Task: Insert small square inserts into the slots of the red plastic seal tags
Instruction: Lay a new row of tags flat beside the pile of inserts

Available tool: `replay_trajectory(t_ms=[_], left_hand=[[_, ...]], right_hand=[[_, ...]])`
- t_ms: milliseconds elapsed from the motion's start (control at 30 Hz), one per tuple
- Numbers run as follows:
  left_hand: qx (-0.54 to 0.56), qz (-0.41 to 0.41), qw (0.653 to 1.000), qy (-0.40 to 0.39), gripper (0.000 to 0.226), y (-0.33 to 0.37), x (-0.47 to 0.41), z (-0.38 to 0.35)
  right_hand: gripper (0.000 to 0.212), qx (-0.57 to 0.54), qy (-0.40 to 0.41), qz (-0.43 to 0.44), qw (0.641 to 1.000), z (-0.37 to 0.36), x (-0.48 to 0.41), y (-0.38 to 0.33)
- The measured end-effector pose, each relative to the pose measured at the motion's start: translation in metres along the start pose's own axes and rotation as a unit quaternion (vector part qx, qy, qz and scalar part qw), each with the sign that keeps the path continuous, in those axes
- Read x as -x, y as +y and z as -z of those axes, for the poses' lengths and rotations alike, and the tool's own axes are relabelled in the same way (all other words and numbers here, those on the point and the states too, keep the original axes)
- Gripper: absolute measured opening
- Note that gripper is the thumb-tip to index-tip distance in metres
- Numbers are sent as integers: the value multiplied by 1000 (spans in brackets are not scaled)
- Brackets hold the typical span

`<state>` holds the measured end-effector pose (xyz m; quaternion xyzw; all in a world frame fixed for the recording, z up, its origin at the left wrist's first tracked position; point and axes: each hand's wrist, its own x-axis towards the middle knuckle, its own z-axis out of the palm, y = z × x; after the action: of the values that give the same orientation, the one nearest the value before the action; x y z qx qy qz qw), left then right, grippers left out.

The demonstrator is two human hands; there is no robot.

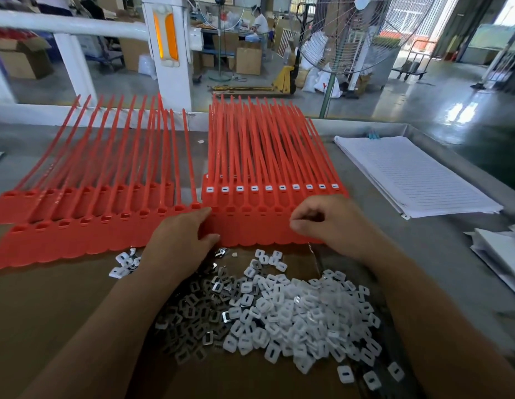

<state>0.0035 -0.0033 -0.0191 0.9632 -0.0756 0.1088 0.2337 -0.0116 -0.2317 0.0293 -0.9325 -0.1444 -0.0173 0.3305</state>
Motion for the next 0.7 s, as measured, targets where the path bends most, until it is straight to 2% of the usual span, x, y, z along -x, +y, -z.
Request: replay_trajectory(t_ms=[133,300,467,700], left_hand=[[-25,-4,1000,16,48,2,1,0],[-25,-2,999,21,45,2,1,0],[-26,4,999,20,45,1,0,-1],[-35,1,999,17,44,1,2,-1]], right_hand=[[6,8,-70,45,996,-22,-2,-15],[14,66,-115,89,987,-37,-4,-18],[18,82,-121,90,985,-43,-5,-17],[6,54,-118,82,988,-43,-4,-17]])
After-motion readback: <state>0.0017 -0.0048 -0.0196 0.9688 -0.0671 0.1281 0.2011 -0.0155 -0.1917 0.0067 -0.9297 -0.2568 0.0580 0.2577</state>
